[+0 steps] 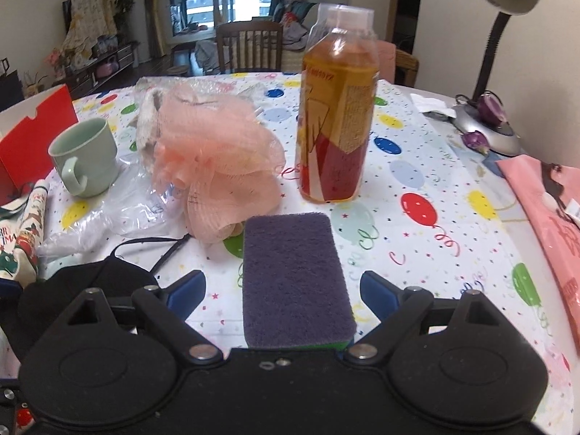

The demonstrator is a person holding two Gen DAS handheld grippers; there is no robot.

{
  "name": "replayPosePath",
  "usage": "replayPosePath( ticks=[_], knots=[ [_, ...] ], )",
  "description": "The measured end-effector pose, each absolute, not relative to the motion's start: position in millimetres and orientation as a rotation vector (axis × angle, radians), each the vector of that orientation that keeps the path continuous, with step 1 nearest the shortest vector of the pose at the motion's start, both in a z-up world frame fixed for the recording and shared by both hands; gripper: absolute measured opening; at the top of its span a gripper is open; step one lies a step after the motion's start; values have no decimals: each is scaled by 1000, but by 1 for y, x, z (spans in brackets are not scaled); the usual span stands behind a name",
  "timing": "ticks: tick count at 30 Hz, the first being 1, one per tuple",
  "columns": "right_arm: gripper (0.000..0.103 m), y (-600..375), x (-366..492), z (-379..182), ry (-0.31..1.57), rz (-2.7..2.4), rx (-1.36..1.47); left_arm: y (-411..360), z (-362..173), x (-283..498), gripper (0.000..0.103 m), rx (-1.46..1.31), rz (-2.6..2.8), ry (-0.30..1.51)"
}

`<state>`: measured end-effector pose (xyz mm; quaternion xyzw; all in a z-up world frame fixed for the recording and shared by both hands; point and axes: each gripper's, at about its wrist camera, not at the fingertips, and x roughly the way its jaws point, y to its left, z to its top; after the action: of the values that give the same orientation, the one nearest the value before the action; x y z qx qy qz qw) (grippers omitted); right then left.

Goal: Organize soft objects
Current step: 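Grasp the black mask with the left gripper while the right gripper grasps the purple sponge, then carry the black mask with the left gripper while the right gripper carries the sponge into the box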

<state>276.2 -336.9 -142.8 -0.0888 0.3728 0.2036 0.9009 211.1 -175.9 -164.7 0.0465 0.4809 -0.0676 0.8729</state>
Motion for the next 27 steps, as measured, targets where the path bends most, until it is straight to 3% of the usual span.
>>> replayPosePath(
  ticks=[4,7,11,15,23,27],
  knots=[
    [92,-334,284,-154,787,417,-209,-175,-170,216,100,85,-117,1019],
    [83,-335,289,-160,806,395,-222,-172,-172,219,100,60,-96,1033],
    [78,-335,291,-166,821,390,-223,-171,-173,222,84,37,-84,1047],
    [71,-335,290,-165,810,387,-227,-169,-174,224,77,2,-77,1070],
    [70,-336,281,-155,781,396,-236,-170,-165,227,42,1,-65,1056],
    [69,-337,270,-146,777,408,-232,-168,-158,228,35,-9,-70,1050]
  ],
)
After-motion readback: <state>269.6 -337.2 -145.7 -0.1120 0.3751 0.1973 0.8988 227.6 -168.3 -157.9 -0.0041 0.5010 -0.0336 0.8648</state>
